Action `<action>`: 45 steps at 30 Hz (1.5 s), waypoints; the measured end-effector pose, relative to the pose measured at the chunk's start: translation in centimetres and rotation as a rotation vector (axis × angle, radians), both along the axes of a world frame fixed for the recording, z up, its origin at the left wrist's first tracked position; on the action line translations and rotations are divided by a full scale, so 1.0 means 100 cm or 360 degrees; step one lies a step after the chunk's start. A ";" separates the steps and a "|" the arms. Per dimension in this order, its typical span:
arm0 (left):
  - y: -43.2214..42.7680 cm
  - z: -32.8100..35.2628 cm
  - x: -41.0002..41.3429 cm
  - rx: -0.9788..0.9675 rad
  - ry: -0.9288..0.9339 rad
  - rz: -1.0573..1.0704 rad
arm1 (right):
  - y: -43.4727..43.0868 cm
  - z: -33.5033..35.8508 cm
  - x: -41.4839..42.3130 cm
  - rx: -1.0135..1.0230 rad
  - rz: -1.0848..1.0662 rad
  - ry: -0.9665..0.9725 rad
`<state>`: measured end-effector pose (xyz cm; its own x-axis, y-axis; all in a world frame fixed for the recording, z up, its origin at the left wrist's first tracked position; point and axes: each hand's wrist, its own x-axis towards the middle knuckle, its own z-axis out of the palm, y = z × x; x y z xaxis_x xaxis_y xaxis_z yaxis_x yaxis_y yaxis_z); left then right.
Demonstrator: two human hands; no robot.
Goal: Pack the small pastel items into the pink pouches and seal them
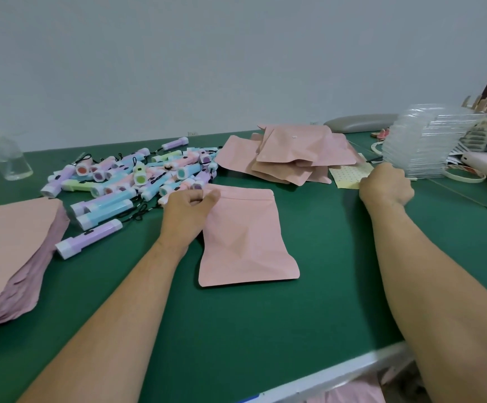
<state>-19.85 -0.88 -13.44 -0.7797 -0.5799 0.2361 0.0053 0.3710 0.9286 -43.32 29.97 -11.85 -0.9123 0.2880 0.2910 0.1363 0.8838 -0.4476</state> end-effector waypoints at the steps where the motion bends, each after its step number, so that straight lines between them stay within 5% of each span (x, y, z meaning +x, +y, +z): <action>1: 0.001 0.000 0.000 0.0001 0.0003 -0.0007 | 0.001 0.000 0.000 -0.0034 -0.0002 0.0005; 12: 0.008 0.005 0.007 0.0028 -0.0002 -0.0025 | 0.022 0.006 0.003 -0.0487 0.0037 0.0004; 39: 0.008 0.007 0.006 0.0021 -0.0086 0.0016 | 0.003 0.008 0.012 -0.0225 0.0049 -0.0024; 45: 0.008 0.005 0.003 0.0108 -0.0013 0.0028 | -0.016 0.023 0.033 -0.0514 0.0494 0.0255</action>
